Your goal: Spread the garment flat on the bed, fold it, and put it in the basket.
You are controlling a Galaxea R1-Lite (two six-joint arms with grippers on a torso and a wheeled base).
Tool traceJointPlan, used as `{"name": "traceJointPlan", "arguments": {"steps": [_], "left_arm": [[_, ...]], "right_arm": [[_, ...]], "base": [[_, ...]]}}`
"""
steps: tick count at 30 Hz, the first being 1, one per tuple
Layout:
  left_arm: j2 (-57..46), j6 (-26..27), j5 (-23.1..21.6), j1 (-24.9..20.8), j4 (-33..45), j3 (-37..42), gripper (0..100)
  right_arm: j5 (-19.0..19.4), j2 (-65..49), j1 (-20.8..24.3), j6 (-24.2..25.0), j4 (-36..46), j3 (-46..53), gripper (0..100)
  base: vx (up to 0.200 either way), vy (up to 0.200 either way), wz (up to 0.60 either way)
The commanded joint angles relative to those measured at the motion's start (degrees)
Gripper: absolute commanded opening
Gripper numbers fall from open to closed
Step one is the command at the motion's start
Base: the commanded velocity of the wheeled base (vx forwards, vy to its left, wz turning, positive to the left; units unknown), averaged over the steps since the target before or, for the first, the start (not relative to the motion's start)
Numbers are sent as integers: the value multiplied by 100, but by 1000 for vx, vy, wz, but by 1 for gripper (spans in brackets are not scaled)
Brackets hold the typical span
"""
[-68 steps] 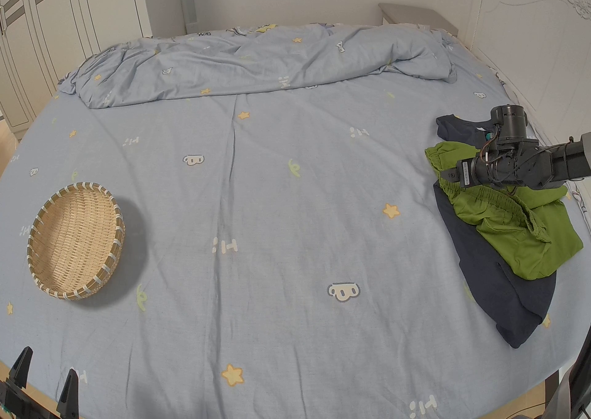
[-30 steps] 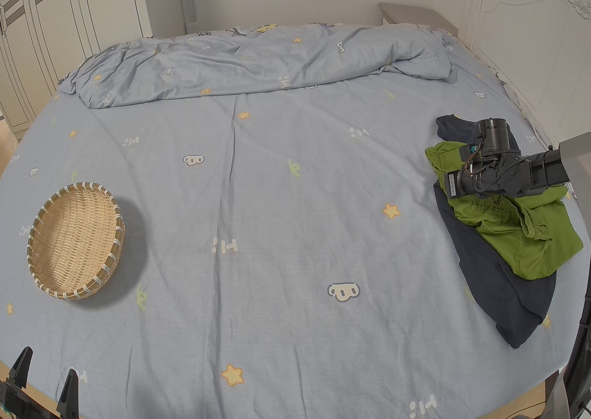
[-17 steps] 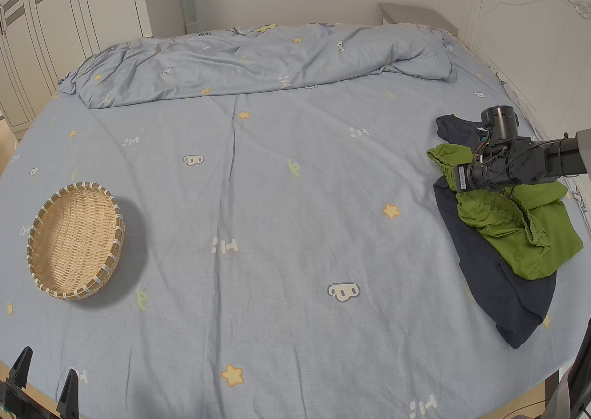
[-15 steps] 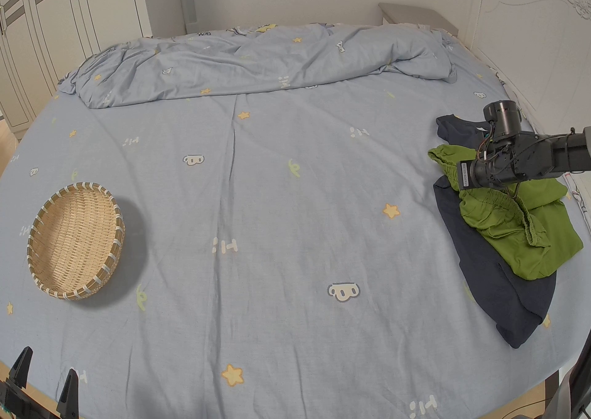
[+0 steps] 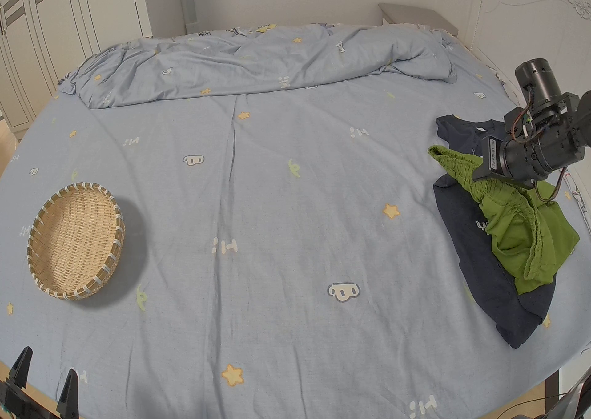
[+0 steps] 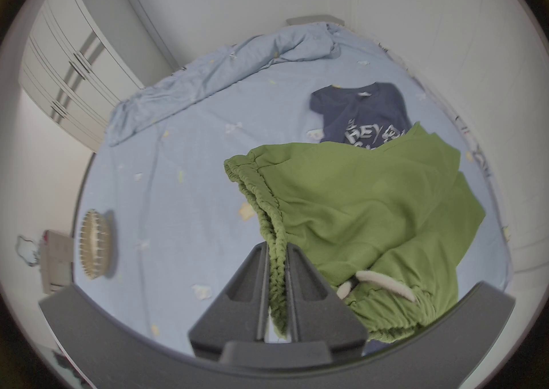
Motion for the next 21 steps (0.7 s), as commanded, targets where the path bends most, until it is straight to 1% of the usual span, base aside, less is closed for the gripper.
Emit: {"name": "traceJointPlan", "arguments": {"steps": [1, 2, 5, 6, 7, 8, 9, 10, 12, 13, 14, 15, 16, 17, 21], "left_arm": [[-84, 1, 0, 0, -1, 48, 100], [-84, 1, 0, 0, -1, 48, 100], [-84, 1, 0, 0, 8, 48, 100], [-84, 1, 0, 0, 8, 48, 100], [-84, 1, 0, 0, 8, 48, 100], [-84, 1, 0, 0, -1, 48, 100], [-84, 1, 0, 0, -1, 48, 100], [-84, 1, 0, 0, -1, 48, 100], [-84, 1, 0, 0, -1, 48, 100], [-84, 1, 0, 0, -1, 48, 100], [-84, 1, 0, 0, -1, 48, 100], [-84, 1, 0, 0, -1, 48, 100], [-84, 1, 0, 0, -1, 48, 100], [-84, 1, 0, 0, -1, 48, 100], [-84, 1, 0, 0, -1, 48, 100]], "right_arm": [[388, -713, 248, 311, 80, 543, 0], [370, -731, 415, 320, 1, 798, 0], [370, -740, 670, 328, -429, 1237, 0], [370, -740, 679, 320, -456, 1272, 0], [361, -722, 872, 293, -913, 1624, 0], [370, -722, 987, 302, -1168, 1782, 0], [361, -722, 1004, 302, -1203, 1800, 0], [282, -696, 1277, 232, -1686, 2134, 0], [10, -687, 1663, 188, -2090, 2318, 0], [-78, -678, 1786, 179, -2152, 2318, 0], [-263, -617, 2050, 179, -2266, 2301, 0], [-368, -538, 2252, 179, -2328, 2239, 0], [-368, -538, 2252, 179, -2328, 2239, 0], [-474, -379, 2586, 179, -2381, 1967, 0], [-474, -28, 3131, 179, -2345, 1255, 0]], "base": [[0, 0, 0], [0, 0, 0], [0, 0, 0], [0, 0, 0], [0, 0, 0], [0, 0, 0], [0, 0, 0], [0, 0, 0], [0, 0, 0], [0, 0, 0], [0, 0, 0], [0, 0, 0], [0, 0, 0], [0, 0, 0], [0, 0, 0]]}}
